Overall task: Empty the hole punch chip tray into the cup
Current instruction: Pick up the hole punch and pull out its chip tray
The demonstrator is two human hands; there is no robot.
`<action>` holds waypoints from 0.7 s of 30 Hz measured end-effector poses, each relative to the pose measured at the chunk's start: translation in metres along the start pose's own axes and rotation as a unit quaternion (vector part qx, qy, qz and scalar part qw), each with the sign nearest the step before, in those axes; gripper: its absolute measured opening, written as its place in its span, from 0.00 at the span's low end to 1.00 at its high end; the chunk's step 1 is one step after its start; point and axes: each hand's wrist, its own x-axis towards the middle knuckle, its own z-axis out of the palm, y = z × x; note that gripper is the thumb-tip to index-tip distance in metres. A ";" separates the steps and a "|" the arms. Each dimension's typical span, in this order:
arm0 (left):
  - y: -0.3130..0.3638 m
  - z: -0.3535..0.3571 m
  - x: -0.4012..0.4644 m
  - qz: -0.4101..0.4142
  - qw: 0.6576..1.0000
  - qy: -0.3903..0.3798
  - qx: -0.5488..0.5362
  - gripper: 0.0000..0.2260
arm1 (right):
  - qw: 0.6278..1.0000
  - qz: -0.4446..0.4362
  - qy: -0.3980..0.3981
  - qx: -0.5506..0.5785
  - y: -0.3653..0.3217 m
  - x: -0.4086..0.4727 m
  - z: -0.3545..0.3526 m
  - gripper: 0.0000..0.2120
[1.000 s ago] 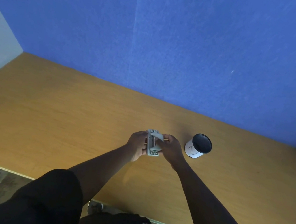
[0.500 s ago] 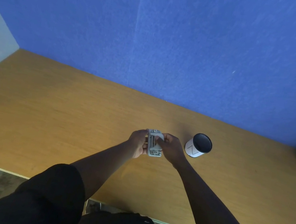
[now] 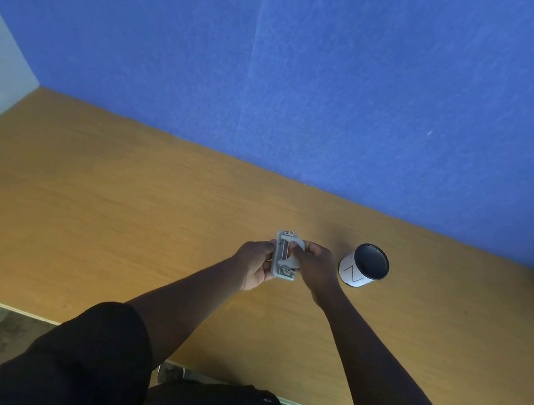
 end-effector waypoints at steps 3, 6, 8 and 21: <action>-0.004 -0.001 -0.005 0.002 0.998 -0.043 -0.037 0.12 | 1.000 0.008 0.020 0.000 -0.006 0.004 0.002 0.12; -0.008 -0.002 -0.009 0.011 0.995 -0.075 -0.066 0.14 | 0.999 0.015 0.031 0.011 -0.010 0.006 0.004 0.11; -0.009 -0.002 -0.010 0.024 0.994 -0.075 -0.071 0.15 | 0.999 0.014 0.030 0.006 -0.012 0.005 0.005 0.10; -0.009 0.006 -0.010 0.046 0.993 -0.028 -0.105 0.17 | 0.999 0.000 0.033 -0.012 -0.022 0.004 0.006 0.10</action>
